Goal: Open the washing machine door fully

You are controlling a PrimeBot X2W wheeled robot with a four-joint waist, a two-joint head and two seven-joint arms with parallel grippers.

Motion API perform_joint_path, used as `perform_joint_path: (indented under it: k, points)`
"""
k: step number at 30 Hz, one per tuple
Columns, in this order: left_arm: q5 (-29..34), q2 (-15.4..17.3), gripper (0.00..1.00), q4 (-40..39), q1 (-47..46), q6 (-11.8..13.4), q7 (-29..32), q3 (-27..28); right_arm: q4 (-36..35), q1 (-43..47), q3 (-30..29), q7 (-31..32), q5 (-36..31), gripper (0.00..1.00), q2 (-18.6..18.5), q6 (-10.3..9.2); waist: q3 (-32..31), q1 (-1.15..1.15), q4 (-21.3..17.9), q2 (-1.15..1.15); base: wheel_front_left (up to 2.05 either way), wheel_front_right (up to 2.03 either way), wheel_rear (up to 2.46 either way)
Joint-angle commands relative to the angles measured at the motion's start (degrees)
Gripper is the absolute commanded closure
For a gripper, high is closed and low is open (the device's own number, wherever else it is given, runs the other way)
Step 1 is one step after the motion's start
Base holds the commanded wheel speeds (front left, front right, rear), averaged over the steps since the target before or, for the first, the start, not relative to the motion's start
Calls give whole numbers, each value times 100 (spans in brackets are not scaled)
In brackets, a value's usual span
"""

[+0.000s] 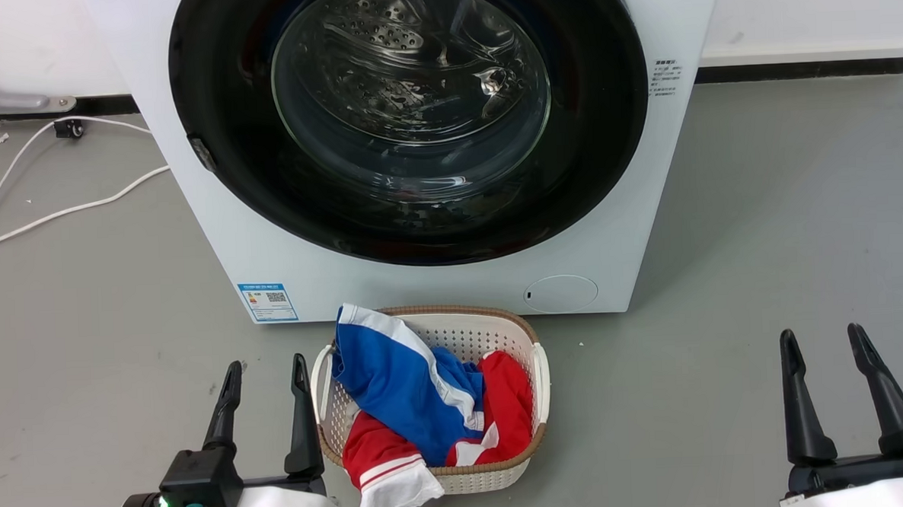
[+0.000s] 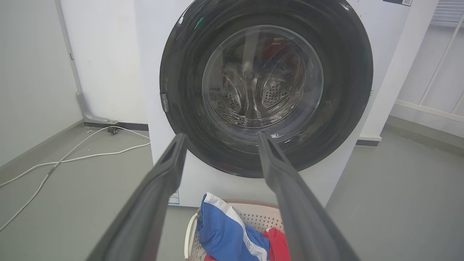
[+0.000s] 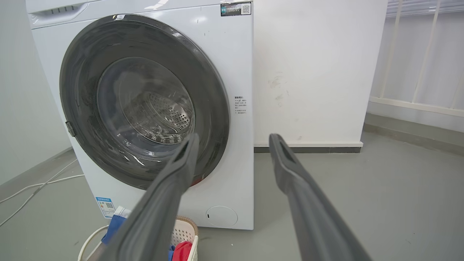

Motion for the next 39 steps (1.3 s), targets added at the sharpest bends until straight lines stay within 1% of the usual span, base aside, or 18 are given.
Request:
perform_joint_path:
  k: [1,10,22,39]
  points:
    - [127,-9,0,3,38,-22,-55,9,-50,53,4,-53,-109,0,-15,11,1,0,-3,0,0,0,0]
    - [385,-27,0,69,93,-32,-145,22,-33,130,10,-144,-286,0,-14,6,-5,0,8,0,0,0,0]
    - [129,-28,0,228,95,2,-141,13,147,172,24,-140,-26,0,-14,6,-2,0,7,0,0,0,0]
    - [74,-28,0,323,104,44,-141,16,309,191,167,-140,-80,0,-14,6,-3,0,21,0,0,0,0]
